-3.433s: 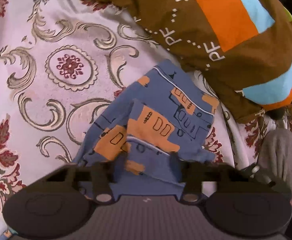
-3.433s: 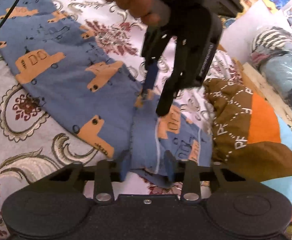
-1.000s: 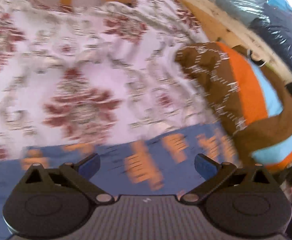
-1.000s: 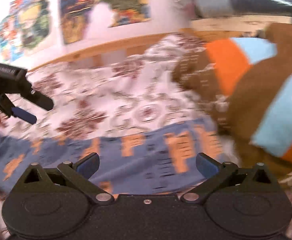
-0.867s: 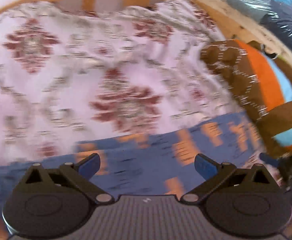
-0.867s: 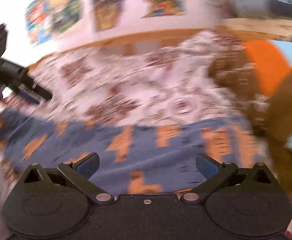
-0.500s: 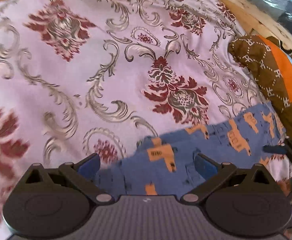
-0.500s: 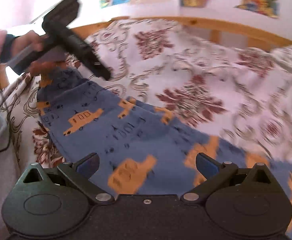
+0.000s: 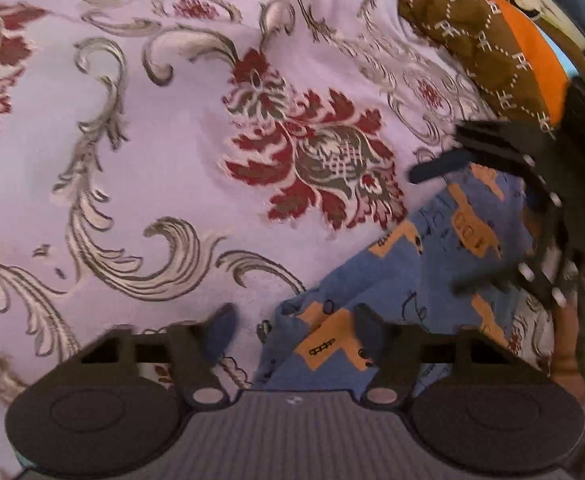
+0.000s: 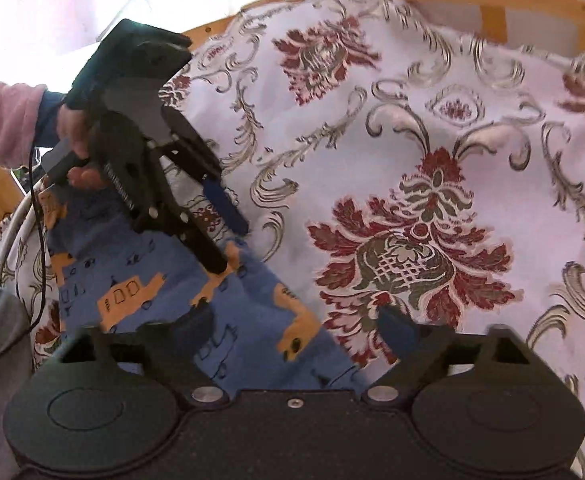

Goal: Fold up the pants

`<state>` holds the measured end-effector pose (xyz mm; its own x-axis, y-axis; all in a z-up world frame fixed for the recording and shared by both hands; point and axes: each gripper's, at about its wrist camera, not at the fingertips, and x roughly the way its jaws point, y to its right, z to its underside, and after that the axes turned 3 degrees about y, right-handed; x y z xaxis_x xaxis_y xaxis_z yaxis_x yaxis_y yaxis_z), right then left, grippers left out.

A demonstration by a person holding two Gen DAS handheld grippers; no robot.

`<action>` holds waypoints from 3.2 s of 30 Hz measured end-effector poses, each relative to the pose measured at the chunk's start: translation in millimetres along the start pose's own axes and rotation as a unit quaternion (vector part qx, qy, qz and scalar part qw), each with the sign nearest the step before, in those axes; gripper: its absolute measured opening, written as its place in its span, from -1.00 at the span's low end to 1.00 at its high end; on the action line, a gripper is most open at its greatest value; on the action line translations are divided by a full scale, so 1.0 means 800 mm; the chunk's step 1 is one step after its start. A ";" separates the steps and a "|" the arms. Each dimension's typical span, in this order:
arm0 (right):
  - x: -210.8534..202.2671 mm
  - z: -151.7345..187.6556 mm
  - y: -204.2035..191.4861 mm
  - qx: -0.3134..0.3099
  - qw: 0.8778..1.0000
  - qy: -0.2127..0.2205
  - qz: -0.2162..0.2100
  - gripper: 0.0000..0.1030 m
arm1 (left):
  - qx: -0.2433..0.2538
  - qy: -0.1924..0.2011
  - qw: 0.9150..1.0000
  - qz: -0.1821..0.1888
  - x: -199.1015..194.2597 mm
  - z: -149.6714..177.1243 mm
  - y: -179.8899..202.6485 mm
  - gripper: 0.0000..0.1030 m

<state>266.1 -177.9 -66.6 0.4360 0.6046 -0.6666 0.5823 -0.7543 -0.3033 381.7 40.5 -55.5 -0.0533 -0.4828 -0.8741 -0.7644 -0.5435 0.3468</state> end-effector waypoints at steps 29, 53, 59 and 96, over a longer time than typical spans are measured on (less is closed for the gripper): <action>-0.027 0.027 -0.019 -0.032 0.986 0.076 0.147 0.91 | 0.011 0.028 0.994 -0.103 -0.002 -0.026 0.001 0.15; -0.230 0.200 -0.111 0.182 0.910 0.149 0.342 0.99 | -0.076 0.101 0.983 -0.136 -0.036 0.082 0.200 1.00; -0.259 0.239 -0.065 0.256 0.866 0.166 0.395 0.99 | -0.021 0.095 0.988 -0.121 0.003 0.008 0.278 1.00; -0.270 0.272 0.008 0.416 0.756 0.260 0.433 -0.12 | 0.129 0.008 0.984 -0.119 0.268 -0.221 0.394 1.00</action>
<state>26.4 -369.3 -72.8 0.7429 -0.3531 -0.5687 -0.6156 -0.6941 -0.3732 242.7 -355.9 -73.6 0.1552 -0.3752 -0.9139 -0.8923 -0.4503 0.0333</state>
